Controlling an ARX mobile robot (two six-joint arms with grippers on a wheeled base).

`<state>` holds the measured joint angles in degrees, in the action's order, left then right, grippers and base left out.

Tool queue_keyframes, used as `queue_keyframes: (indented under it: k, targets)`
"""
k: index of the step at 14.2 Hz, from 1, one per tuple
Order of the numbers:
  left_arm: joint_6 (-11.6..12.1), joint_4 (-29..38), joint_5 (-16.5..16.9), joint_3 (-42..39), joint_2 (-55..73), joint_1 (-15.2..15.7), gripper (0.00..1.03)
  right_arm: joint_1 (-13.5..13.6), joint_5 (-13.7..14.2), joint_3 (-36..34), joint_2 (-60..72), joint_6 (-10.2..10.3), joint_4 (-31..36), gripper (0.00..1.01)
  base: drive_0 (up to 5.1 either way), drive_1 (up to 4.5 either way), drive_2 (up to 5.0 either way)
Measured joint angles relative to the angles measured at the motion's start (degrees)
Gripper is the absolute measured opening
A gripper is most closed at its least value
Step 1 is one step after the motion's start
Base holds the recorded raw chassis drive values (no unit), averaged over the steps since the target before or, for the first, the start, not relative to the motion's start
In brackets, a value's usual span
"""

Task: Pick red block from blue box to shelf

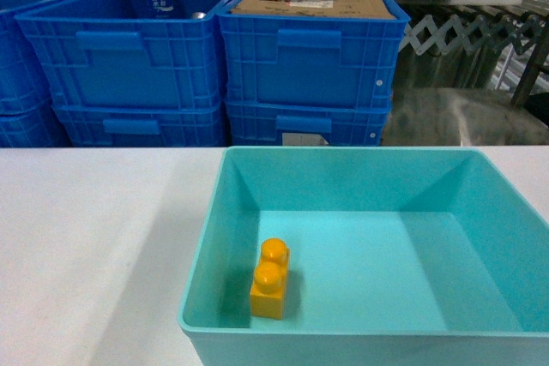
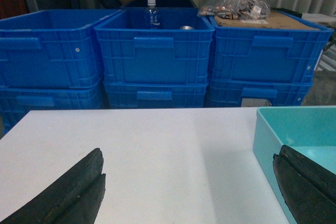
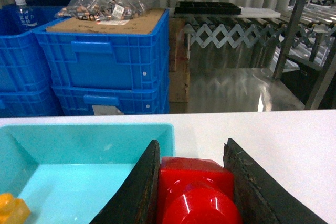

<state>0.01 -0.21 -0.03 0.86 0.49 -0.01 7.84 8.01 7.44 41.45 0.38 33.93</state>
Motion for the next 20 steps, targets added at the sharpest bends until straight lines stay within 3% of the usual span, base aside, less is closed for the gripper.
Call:
queue_keyframes:
  k: [3, 4, 5, 9, 20]
  targets:
    - [0.0, 0.0, 0.0, 0.0, 0.0, 0.0, 0.98, -2.7, -2.6, -2.8, -6.0, 0.0, -3.7, 0.30, 0.0, 0.00, 0.0]
    - [0.0, 0.0, 0.0, 0.0, 0.0, 0.0, 0.98, -6.1, -6.8, -3.5, -8.0, 0.0, -5.0, 0.30, 0.0, 0.00, 0.0]
    - [0.0, 0.0, -0.1, 0.0, 0.0, 0.0, 0.98, -8.2, -7.3, -4.1, -10.0, 0.0, -6.3, 0.30, 0.0, 0.00, 0.0]
    - [0.0, 0.0, 0.0, 0.0, 0.0, 0.0, 0.98, -7.8, -7.9, -6.8, -15.6, 0.0, -8.6, 0.30, 0.0, 0.00, 0.0]
    - [0.0, 0.0, 0.0, 0.0, 0.0, 0.0, 0.98, -7.8, -7.9, -6.8, -30.9, 0.0, -23.2, 0.29, 0.0, 0.00, 0.0]
